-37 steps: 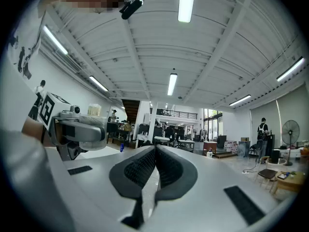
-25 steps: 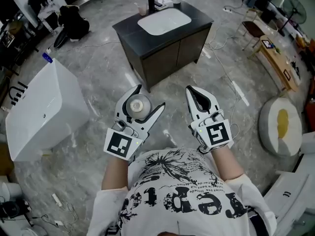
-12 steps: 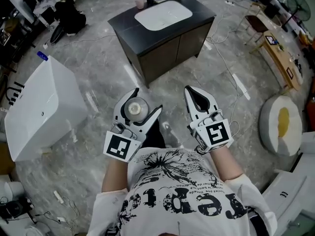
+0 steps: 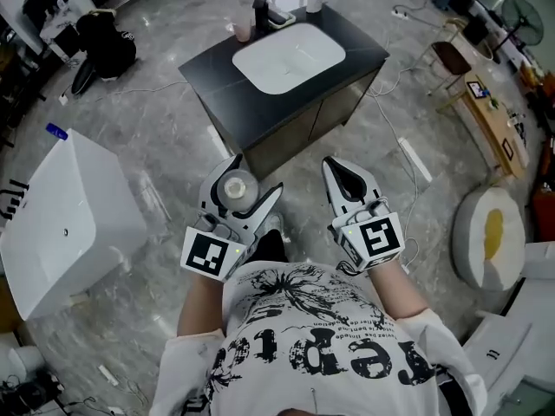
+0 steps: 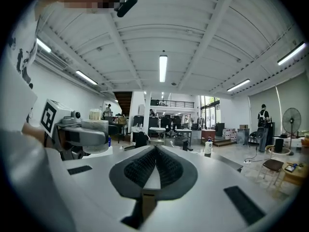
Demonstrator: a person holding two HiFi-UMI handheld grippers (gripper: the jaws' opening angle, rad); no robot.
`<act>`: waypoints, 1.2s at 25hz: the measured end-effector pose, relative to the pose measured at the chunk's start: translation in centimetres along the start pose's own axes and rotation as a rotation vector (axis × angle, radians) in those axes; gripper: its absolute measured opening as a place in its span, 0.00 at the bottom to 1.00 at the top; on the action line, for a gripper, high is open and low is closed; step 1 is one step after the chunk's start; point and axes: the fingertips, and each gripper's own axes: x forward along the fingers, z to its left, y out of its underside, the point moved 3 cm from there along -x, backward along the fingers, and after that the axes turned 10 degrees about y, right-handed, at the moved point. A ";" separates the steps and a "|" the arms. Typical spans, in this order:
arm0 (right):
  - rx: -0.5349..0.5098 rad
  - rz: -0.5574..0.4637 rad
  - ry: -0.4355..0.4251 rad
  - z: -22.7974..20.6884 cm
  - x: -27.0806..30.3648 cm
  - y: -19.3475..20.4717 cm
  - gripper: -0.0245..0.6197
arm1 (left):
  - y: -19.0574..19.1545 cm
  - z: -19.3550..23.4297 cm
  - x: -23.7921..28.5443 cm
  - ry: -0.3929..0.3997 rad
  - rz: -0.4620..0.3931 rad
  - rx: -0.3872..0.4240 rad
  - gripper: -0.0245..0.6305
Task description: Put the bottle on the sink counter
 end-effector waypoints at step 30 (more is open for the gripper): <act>-0.043 0.105 -0.381 -9.0 53.5 0.9 0.06 | 7.8 44.1 21.0 -0.369 0.074 -0.012 0.57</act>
